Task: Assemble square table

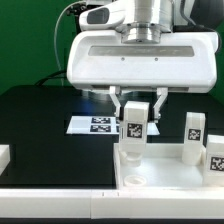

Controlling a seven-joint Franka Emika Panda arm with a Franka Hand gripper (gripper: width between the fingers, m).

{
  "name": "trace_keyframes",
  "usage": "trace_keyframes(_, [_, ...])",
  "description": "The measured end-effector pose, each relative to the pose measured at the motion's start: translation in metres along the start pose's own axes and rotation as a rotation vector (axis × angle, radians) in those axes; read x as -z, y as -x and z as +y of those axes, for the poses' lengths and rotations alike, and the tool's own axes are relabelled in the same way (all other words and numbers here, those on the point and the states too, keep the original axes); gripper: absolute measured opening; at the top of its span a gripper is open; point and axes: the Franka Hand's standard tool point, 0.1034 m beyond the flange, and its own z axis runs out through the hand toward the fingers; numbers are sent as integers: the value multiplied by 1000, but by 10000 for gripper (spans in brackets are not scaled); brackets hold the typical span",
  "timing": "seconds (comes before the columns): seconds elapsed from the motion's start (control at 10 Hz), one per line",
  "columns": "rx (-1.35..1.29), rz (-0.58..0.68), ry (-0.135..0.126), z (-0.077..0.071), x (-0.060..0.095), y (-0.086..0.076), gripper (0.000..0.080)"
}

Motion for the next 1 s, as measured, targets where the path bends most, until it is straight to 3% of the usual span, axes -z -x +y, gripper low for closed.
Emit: trace_keyframes(1.0, [28,6,15,-6,-28,9,285])
